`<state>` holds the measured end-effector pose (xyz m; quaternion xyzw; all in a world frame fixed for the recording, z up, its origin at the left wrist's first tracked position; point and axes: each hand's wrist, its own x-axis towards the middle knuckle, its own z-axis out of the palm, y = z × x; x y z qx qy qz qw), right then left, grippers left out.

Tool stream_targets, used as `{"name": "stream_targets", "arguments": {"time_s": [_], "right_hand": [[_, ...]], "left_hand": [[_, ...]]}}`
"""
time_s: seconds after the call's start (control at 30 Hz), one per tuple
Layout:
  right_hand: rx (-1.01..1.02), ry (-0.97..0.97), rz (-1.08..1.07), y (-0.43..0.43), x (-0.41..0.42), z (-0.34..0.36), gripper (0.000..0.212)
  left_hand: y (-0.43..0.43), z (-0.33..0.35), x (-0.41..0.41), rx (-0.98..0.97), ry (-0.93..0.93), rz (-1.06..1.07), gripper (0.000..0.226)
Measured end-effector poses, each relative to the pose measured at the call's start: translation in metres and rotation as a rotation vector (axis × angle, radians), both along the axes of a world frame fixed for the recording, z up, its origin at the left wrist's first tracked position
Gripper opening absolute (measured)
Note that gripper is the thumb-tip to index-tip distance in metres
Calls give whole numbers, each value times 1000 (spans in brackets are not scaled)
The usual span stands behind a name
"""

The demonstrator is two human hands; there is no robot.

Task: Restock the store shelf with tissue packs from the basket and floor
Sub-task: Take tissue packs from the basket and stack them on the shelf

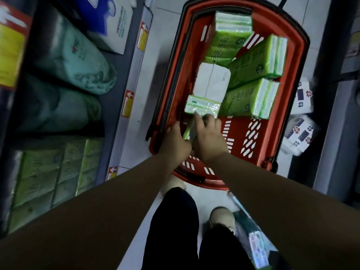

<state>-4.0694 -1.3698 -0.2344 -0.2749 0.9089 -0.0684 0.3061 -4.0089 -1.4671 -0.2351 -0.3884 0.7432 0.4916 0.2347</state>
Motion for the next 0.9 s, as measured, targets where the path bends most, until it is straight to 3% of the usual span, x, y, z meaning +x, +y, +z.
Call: {"name": "stream_targets", "arguments": {"time_s": [0.13,0.27,0.37,0.43,0.53,0.6,0.73,0.83,0.9], "right_hand": [[-7,-72,-203,22,-22,26,115],[0,-154,-515,55,-47,56,95],[-152,-403,-829,94,-66,74,99],[-315,-615,-950,121,-69,89,76],[-445,-822,-916,146,-62,119,25],[-530,-926,-931,158,-54,129,12],[-615,-995,-994,175,-41,162,11],[-645,-992,-990,179,-36,202,12],[-639,-924,-938,175,-31,237,17]], "left_hand": [[-2,13,-2,58,-43,143,44],[0,13,11,134,-61,250,50],[0,-20,31,147,-60,363,76],[4,-9,35,170,-19,440,76],[18,49,33,191,64,566,69],[25,79,35,209,136,658,58],[28,124,58,153,138,830,58],[29,171,81,99,211,850,32],[33,213,94,70,295,865,42]]}}
